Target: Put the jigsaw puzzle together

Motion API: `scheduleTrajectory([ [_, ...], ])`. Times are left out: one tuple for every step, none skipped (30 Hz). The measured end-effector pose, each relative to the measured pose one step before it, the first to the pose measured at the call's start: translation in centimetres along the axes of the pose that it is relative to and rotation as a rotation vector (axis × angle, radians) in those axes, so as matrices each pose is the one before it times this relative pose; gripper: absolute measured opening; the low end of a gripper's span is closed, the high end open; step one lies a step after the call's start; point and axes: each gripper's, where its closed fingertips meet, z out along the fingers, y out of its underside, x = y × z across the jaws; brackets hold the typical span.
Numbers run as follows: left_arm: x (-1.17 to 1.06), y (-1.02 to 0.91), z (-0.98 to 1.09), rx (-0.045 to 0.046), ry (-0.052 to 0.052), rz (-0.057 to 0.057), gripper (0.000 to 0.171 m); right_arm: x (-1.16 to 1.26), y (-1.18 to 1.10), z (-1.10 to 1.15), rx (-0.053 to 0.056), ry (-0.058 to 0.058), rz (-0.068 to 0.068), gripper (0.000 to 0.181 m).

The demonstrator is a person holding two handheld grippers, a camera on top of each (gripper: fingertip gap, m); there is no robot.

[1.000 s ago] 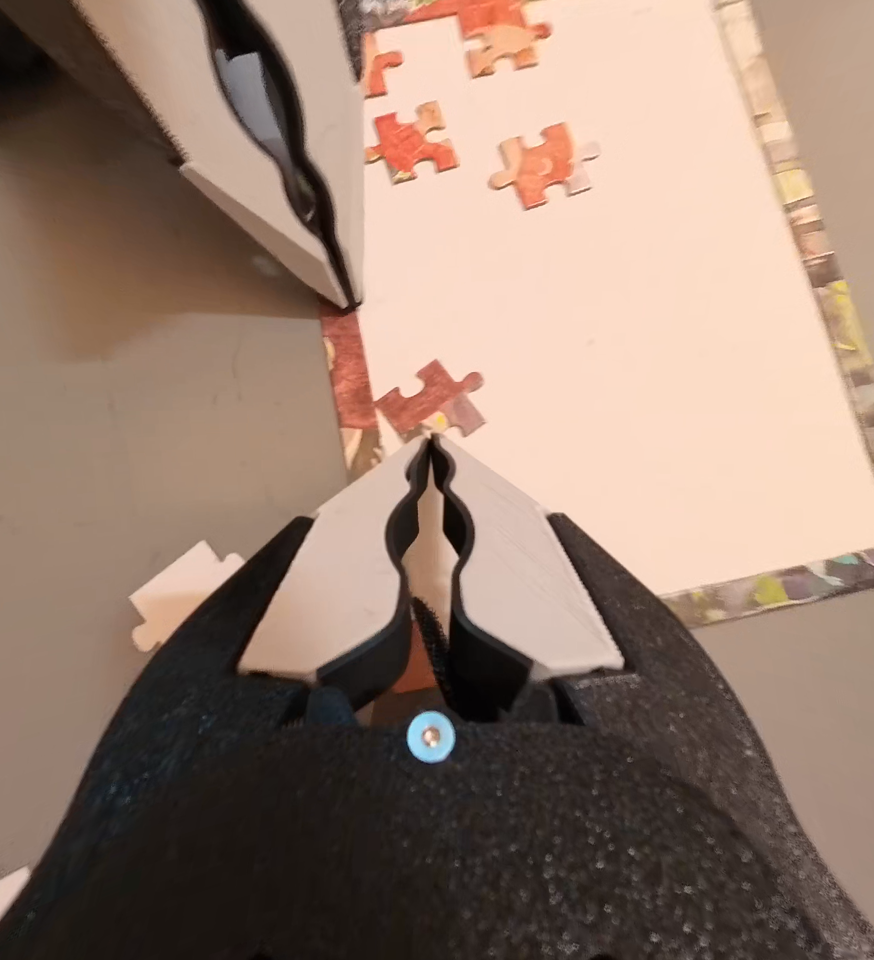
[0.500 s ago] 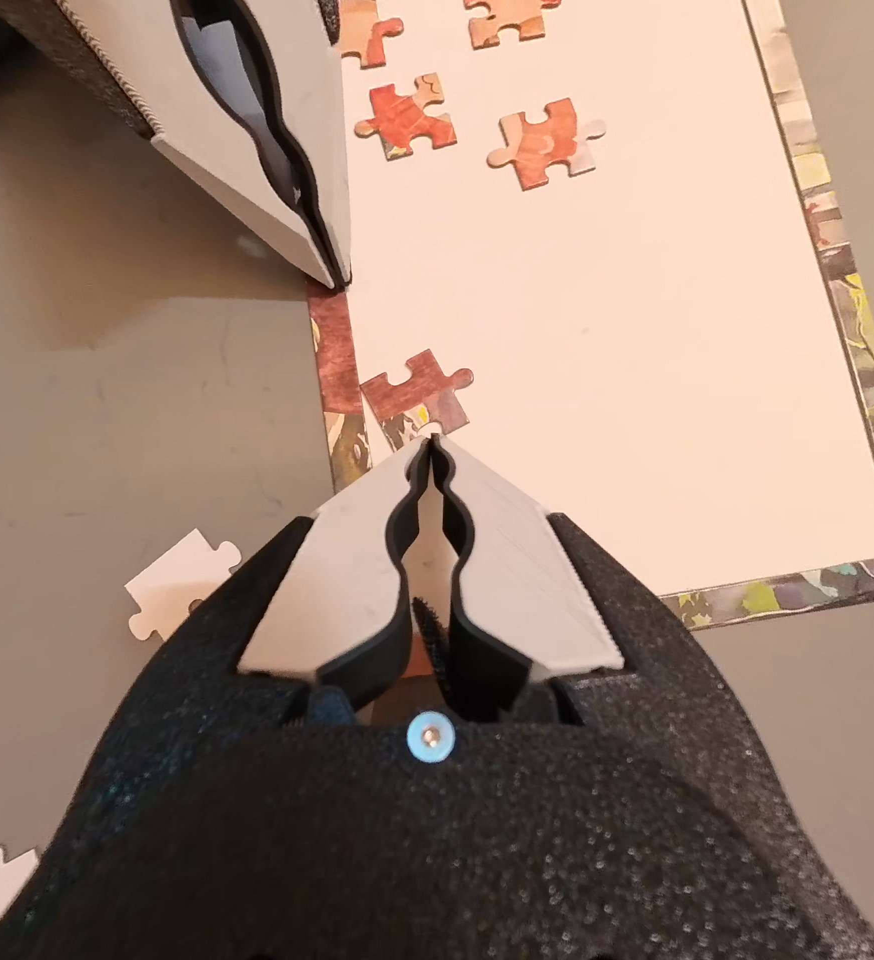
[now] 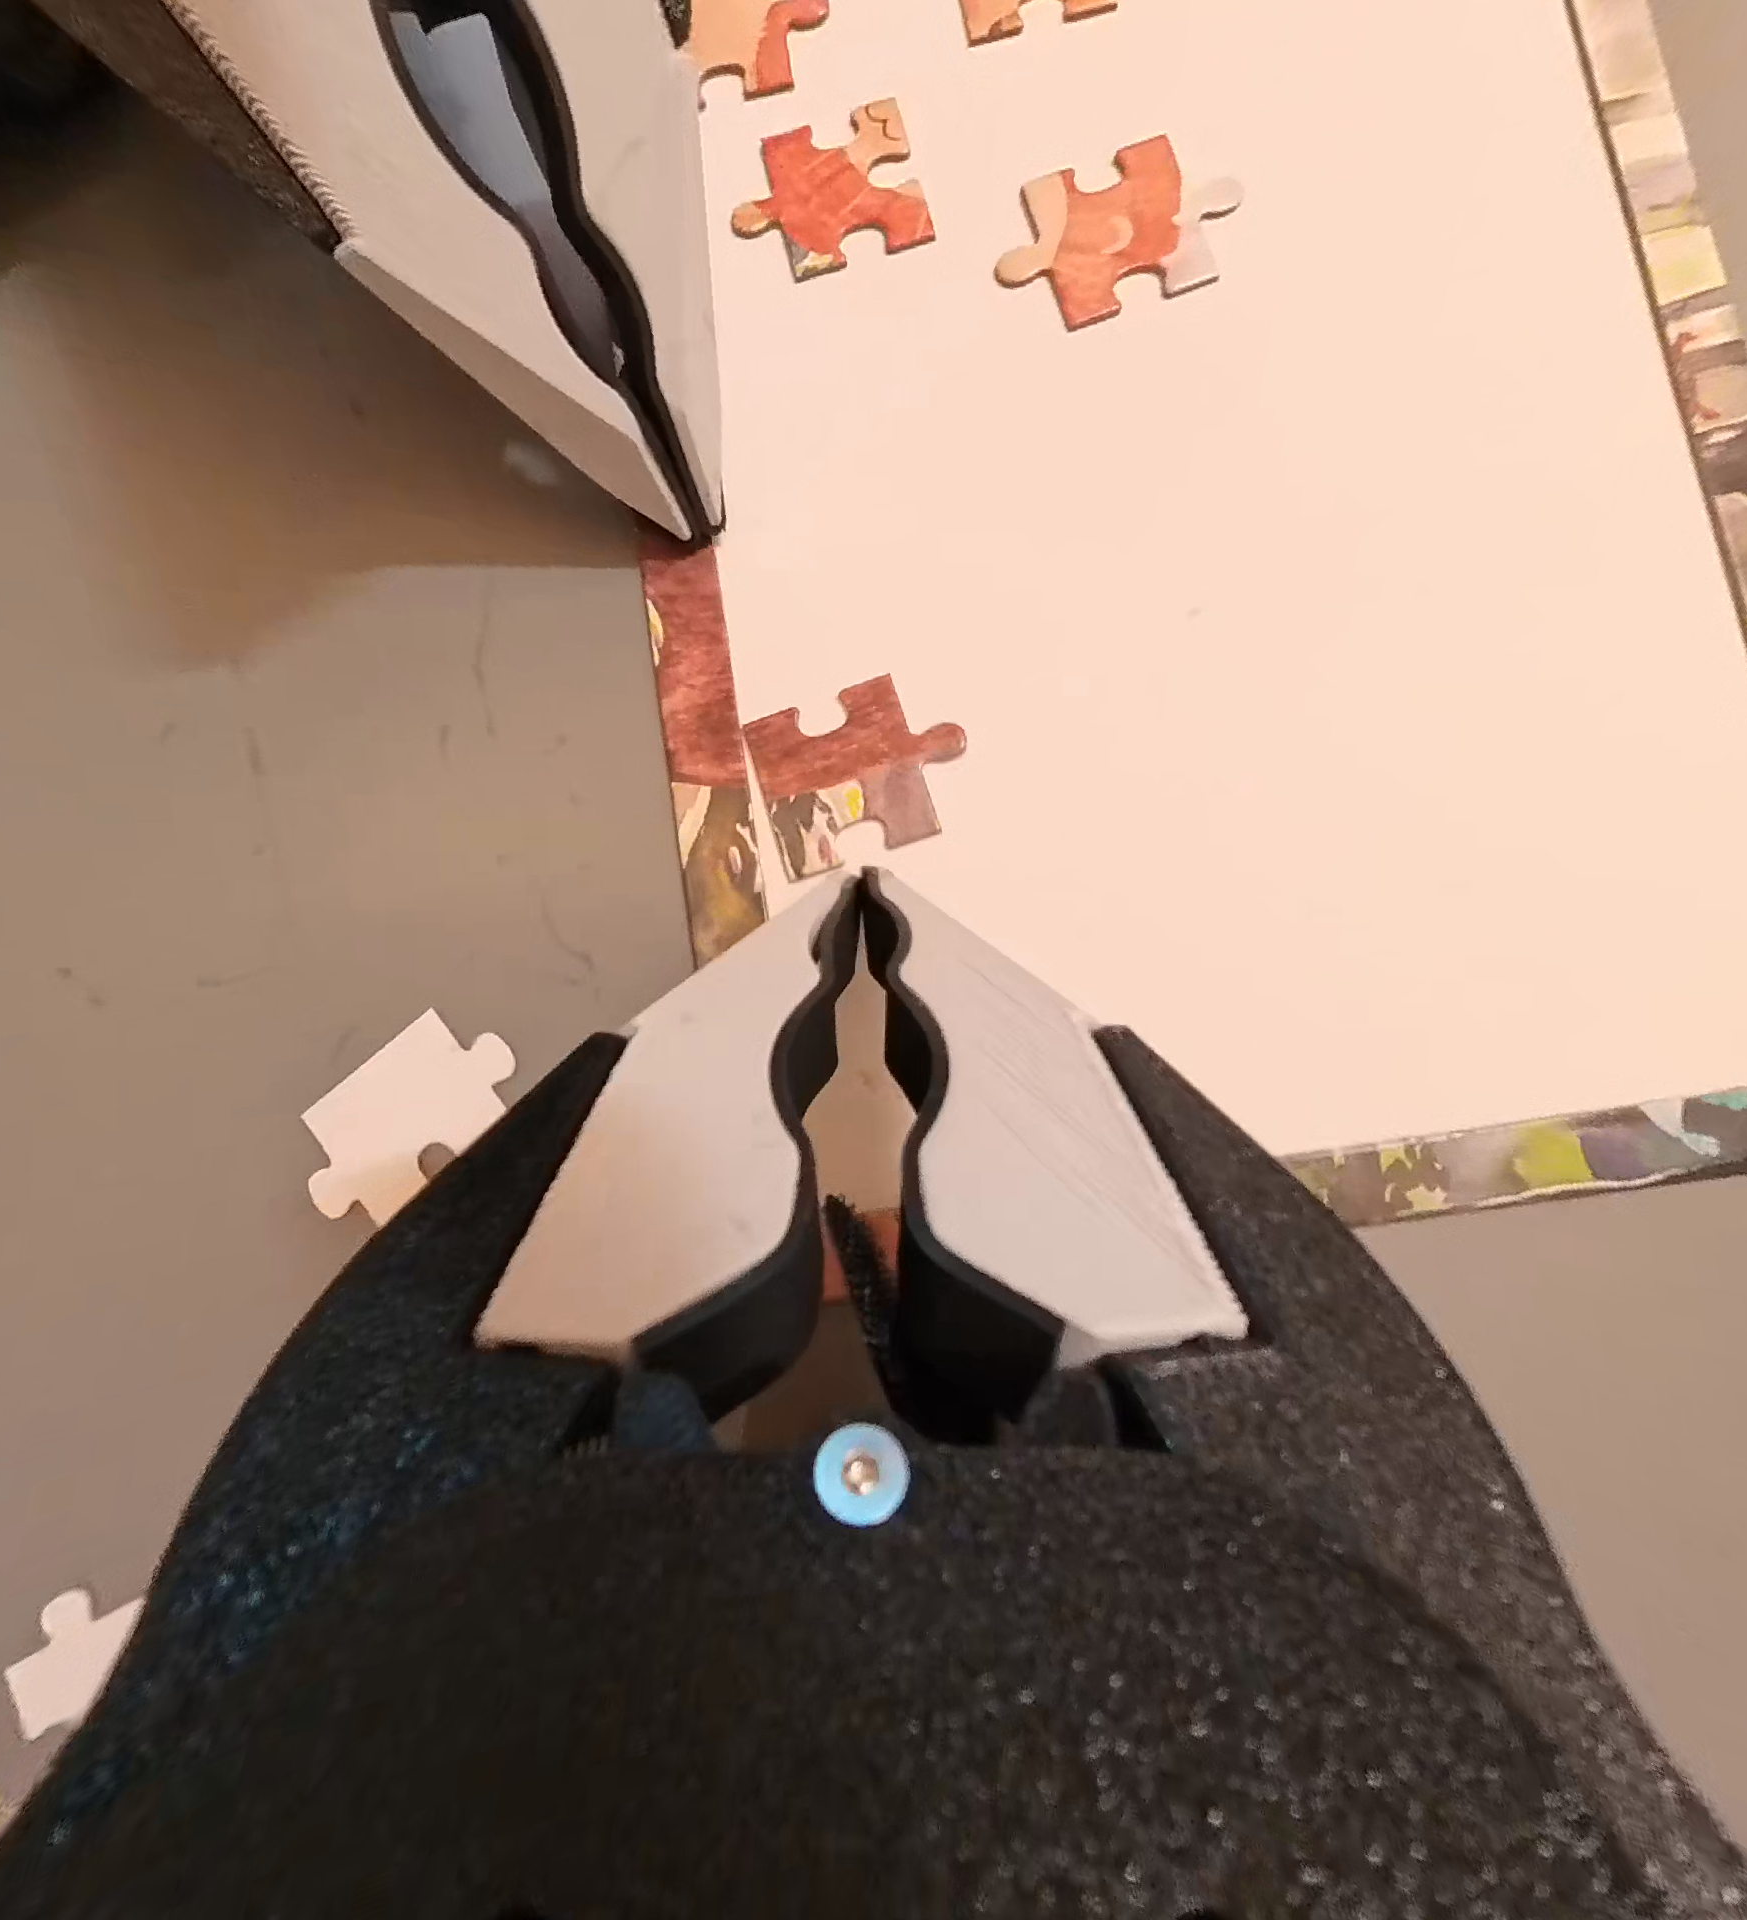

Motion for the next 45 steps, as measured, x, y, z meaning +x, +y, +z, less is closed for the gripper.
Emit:
scheduleTrajectory([
  [0.001,-0.004,0.001,0.00031,0.0006,-0.0003,0.000,-0.061,-0.078,0.221,0.0003,0.0104,-0.0169,0.000],
  [-0.005,0.000,-0.005,0.00055,0.0007,-0.0006,0.000,-0.197,-0.011,0.190,-0.0068,0.0015,-0.0136,0.000],
  [0.000,0.009,0.003,0.00038,0.0004,-0.0005,0.000,-0.202,-0.109,0.027,-0.0007,-0.0035,-0.0090,0.000],
  [-0.001,-0.003,0.001,0.00021,-0.0001,-0.0001,0.000,-0.587,-0.045,-0.014,-0.0036,-0.0338,-0.0006,0.000],
  [0.004,-0.001,0.002,0.00005,-0.0004,0.0001,0.000,-0.215,-0.007,-0.027,-0.0014,-0.0115,0.0044,0.000],
  [-0.003,0.008,-0.006,-0.00001,-0.0002,0.0000,0.000,0.272,0.004,-0.063,0.0012,0.0171,-0.0025,0.000],
  [0.001,-0.002,0.001,0.00016,-0.0001,-0.0003,0.000,0.365,-0.005,-0.094,0.0031,0.0206,-0.0047,0.000],
  [0.004,-0.001,0.000,0.00005,0.0001,-0.0004,0.000,0.212,-0.046,-0.092,0.0045,0.0075,0.0006,0.000],
  [-0.001,0.001,-0.001,-0.00010,-0.0001,0.0000,0.000,0.241,-0.244,-0.092,0.0136,0.0080,0.0044,0.000],
  [-0.004,0.000,0.000,-0.00002,-0.0001,0.0003,0.000,0.413,-0.376,-0.078,0.0219,0.0187,0.0051,0.000],
  [0.000,0.000,0.000,0.00003,0.0000,-0.0001,0.000,0.197,-0.183,0.007,0.0099,0.0056,0.0072,0.000],
  [0.002,0.007,-0.006,0.00009,0.0000,-0.0002,0.000,-0.347,0.150,0.136,-0.0130,-0.0269,0.0076,0.000],
  [-0.001,-0.003,0.001,0.00020,-0.0001,0.0000,0.000,-0.285,0.293,0.220,-0.0209,-0.0157,-0.0003,0.000],
  [0.002,-0.004,0.002,0.00029,0.0001,-0.0001,0.000,0.009,0.193,0.210,-0.0116,0.0108,-0.0128,0.000],
  [0.001,0.002,-0.004,0.00045,0.0005,-0.0006,0.000,-0.115,-0.083,0.019,0.0062,0.0033,-0.0112,0.000],
  [0.004,0.005,0.005,0.00063,0.0007,-0.0007,0.000,-0.567,0.004,-0.045,-0.0042,-0.0303,-0.0035,0.000],
  [0.005,0.000,-0.004,0.00053,0.0007,-0.0006,0.000,-0.350,0.087,-0.029,-0.0088,-0.0174,0.0032,0.000],
  [0.003,-0.003,0.000,0.00025,0.0006,-0.0006,0.000,-0.026,0.077,-0.027,-0.0054,0.0027,-0.0070,0.000],
  [-0.006,0.010,0.002,0.00027,0.0002,-0.0002,0.000,0.400,0.031,-0.100,-0.0011,0.0255,-0.0105,0.000],
  [0.008,-0.002,0.002,0.00012,-0.0001,0.0001,0.000,0.324,-0.138,-0.142,0.0093,0.0143,-0.0012,0.000],
  [-0.001,0.003,-0.001,-0.00021,-0.0001,0.0000,0.000,0.256,-0.343,-0.147,0.0202,0.0044,0.0110,0.000],
  [-0.002,0.001,0.000,-0.00007,-0.0001,0.0000,0.000,0.448,-0.488,-0.118,0.0288,0.0153,0.0136,0.000],
  [0.010,-0.001,0.002,0.00009,0.0000,-0.0001,0.000,0.741,-0.425,-0.001,0.0252,0.0352,0.0099,0.000],
  [-0.007,0.008,-0.007,0.00000,0.0000,-0.0003,0.000,0.667,-0.138,0.154,0.0070,0.0325,0.0038,0.000],
  [0.011,0.001,0.001,-0.00008,-0.0001,-0.0003,0.000,0.377,0.193,0.262,-0.0130,0.0177,-0.0041,0.000],
  [-0.001,0.000,0.000,-0.00002,-0.0001,-0.0001,0.000,0.367,0.242,0.266,-0.0153,0.0204,-0.0074,0.000],
  [0.001,-0.002,0.001,0.00017,-0.0001,-0.0002,0.000,0.136,0.132,0.211,-0.0067,0.0074,-0.0046,0.000],
  [0.002,0.003,-0.004,0.00031,0.0000,-0.0001,0.000,-0.175,0.055,0.185,-0.0017,-0.0116,0.0024,0.000],
  [0.002,-0.004,0.002,0.00026,0.0002,0.0000,0.000,-0.117,-0.006,0.122,0.0005,-0.0066,0.0047,0.000],
  [-0.003,-0.003,0.000,0.00023,0.0004,-0.0003,0.000,-0.079,-0.015,-0.004,0.0004,-0.0034,-0.0035,0.000],
  [-0.003,0.005,-0.006,0.00018,0.0003,-0.0002,0.000,-0.143,-0.014,-0.052,-0.0008,-0.0087,-0.0049,0.000],
  [0.001,-0.002,0.001,0.00013,0.0001,0.0001,0.000,-0.183,0.072,-0.029,-0.0044,-0.0112,0.0007,0.000],
  [0.000,0.000,0.000,0.00001,0.0000,0.0001,0.000,0.000,0.024,-0.005,-0.0005,0.0004,0.0006,0.000],
  [-0.003,0.000,0.000,-0.00002,-0.0001,0.0001,0.000,0.038,-0.037,-0.022,0.0027,0.0034,-0.0009,0.000],
  [0.004,0.002,0.000,-0.00012,-0.0002,0.0005,0.000,0.108,-0.011,-0.028,-0.0007,0.0082,-0.0010,0.000],
  [-0.006,0.003,-0.006,-0.00122,-0.0013,0.0025,0.000,0.148,-0.045,-0.042,-0.0002,0.0122,-0.0036,0.000],
  [0.001,-0.007,-0.009,-0.00478,-0.0048,0.0113,0.000,-0.075,-0.018,-0.059,-0.0022,0.0006,-0.0060,0.000],
  [0.019,-0.008,-0.017,-0.00986,-0.0080,0.0214,0.000,-0.204,0.081,-0.076,-0.0085,-0.0063,-0.0063,0.000],
  [0.092,-0.085,-0.015,-0.00900,-0.0069,0.0198,0.000,-0.153,0.140,-0.119,-0.0104,-0.0004,-0.0094,0.000],
  [0.103,-0.345,-0.016,0.00474,-0.0059,0.0121,0.000,-0.132,0.202,-0.156,-0.0110,0.0010,-0.0094,0.000],
  [-0.053,-0.588,-0.043,0.01833,-0.0119,0.0043,0.000,-0.263,0.261,-0.216,-0.0108,-0.0084,-0.0066,0.000],
  [-0.232,-0.602,-0.016,0.01711,-0.0177,-0.0047,0.000,-0.379,0.175,-0.242,-0.0021,-0.0168,-0.0028,0.000],
  [-0.395,-0.441,0.056,0.00732,-0.0222,-0.0104,0.000,-0.516,0.087,-0.200,0.0050,-0.0281,0.0023,0.000],
  [-0.499,-0.332,0.148,0.00249,-0.0267,-0.0114,0.000,-0.516,0.058,-0.056,0.0032,-0.0316,0.0082,0.000],
  [-0.359,-0.191,0.199,-0.00157,-0.0166,-0.0098,0.000,-0.206,0.089,0.095,-0.0037,-0.0129,0.0079,0.000],
])
